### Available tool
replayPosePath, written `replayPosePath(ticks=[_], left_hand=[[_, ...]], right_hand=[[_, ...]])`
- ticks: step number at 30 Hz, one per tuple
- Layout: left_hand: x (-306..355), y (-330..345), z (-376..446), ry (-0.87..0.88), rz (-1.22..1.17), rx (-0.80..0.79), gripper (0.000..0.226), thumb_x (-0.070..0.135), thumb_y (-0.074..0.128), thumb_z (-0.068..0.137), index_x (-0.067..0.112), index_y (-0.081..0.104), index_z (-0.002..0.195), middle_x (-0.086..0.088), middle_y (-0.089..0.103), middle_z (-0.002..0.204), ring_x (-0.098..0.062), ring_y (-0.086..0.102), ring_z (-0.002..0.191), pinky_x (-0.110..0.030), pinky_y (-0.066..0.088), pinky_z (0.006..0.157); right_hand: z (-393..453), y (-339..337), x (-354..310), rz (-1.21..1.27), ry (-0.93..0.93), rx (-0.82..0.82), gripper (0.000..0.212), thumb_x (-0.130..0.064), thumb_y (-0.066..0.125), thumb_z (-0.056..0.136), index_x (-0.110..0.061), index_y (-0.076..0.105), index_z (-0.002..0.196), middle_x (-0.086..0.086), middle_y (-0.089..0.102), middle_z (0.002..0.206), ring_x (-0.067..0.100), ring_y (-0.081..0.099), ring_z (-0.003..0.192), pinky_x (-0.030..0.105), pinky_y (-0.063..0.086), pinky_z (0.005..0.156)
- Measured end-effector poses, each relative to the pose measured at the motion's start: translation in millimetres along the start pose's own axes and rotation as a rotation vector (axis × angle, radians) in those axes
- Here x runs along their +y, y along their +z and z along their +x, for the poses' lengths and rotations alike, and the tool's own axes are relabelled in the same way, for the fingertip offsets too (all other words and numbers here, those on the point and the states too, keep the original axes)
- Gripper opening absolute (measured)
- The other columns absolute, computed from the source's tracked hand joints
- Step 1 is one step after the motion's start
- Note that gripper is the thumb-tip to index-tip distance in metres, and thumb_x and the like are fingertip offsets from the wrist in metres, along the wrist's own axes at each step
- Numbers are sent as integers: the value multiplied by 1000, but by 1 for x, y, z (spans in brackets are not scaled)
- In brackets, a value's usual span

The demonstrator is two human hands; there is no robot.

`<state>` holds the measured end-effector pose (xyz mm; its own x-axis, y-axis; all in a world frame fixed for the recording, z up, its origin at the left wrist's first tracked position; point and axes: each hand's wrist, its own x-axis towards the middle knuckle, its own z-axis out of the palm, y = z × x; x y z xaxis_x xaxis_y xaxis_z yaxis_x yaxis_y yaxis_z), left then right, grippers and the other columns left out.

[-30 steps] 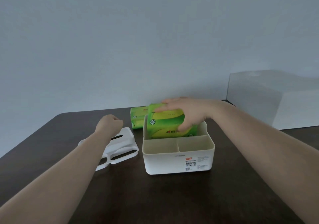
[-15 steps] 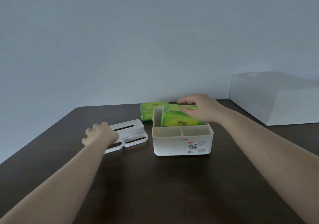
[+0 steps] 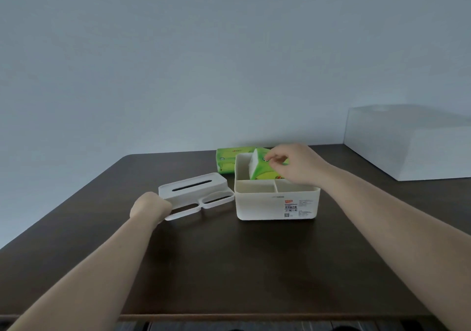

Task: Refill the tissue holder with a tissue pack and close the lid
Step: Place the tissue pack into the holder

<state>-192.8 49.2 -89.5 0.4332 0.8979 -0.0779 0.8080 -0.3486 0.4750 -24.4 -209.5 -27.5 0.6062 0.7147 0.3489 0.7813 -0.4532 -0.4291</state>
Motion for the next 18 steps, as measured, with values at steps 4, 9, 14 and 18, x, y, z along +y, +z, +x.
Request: replayPosePath(ticks=[4, 9, 14, 18], left_hand=[[4, -12, -1, 23, -14, 112, 22, 4, 49, 83, 5, 50, 60, -8, 51, 61, -24, 48, 58, -31, 40, 63], [14, -40, -10, 78, -114, 255, 28, 9, 52, 86, 5, 46, 59, -11, 53, 65, -33, 55, 76, -32, 41, 69], [34, -51, -29, 226, -214, 329, 30, 18, 50, 89, -4, 62, 73, -29, 67, 88, -43, 66, 93, -39, 46, 65], [52, -47, -52, 348, -228, 325, 42, 14, 46, 88, 11, 32, 48, -11, 37, 49, -40, 47, 57, -30, 33, 49]], right_hand=[[0, -3, -7, 10, 13, -1, 27, -21, 53, 93, -17, 69, 113, 2, 71, 114, 17, 64, 105, 36, 49, 97], [0, -6, -22, 63, 62, 21, 29, -22, 50, 93, -18, 67, 116, 0, 69, 117, 18, 62, 110, 34, 48, 96], [2, -7, -34, 218, 184, 68, 37, -34, 49, 92, -4, 69, 98, 14, 73, 98, 32, 68, 93, 49, 53, 90], [-2, -12, -40, 522, 349, -8, 45, -42, 49, 94, 0, 64, 102, 17, 74, 91, 30, 71, 71, 39, 60, 76]])
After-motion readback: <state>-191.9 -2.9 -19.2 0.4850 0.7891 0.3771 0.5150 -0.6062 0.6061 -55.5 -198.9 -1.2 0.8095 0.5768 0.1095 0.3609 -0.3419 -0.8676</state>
